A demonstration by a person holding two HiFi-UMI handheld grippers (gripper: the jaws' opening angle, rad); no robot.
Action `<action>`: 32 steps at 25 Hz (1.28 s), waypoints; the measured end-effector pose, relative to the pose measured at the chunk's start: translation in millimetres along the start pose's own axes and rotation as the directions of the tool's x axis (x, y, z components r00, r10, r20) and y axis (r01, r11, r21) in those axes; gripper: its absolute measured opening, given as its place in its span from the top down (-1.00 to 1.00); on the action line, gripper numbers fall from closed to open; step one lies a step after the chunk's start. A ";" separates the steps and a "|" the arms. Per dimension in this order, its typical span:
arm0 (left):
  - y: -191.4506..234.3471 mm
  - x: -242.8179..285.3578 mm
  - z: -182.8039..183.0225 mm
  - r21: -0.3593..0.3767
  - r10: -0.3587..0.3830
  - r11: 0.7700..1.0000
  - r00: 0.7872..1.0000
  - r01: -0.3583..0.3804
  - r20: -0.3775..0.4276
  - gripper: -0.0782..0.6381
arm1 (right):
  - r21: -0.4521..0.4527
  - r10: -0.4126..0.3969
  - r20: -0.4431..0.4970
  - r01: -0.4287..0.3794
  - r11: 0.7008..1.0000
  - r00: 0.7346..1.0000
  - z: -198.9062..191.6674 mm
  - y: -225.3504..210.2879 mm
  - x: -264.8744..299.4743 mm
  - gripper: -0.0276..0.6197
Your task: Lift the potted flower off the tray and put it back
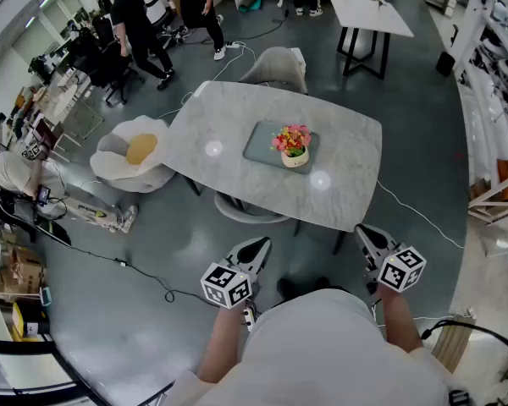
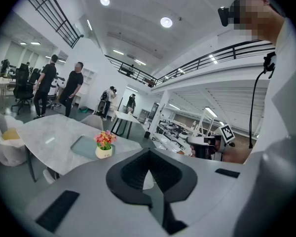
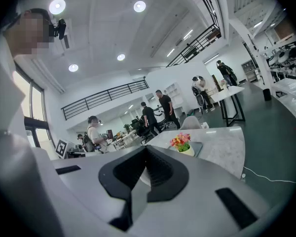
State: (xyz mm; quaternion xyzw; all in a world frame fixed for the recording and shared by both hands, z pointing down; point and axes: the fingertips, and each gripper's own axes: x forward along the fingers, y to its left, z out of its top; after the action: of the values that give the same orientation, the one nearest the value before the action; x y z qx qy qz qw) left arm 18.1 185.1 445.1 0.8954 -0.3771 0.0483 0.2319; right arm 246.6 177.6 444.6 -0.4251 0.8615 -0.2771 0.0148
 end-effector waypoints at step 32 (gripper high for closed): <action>50.5 -47.3 -1.0 -0.010 -0.055 0.998 0.998 0.055 0.007 0.76 | 0.000 0.003 0.012 -0.003 1.000 1.000 -23.4 59.2 42.8 0.86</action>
State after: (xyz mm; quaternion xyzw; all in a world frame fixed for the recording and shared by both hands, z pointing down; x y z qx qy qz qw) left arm -50.7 185.8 452.7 0.9043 -0.3533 0.0371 0.2366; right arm 170.3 185.4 444.4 -0.4255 0.8621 -0.2745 0.0204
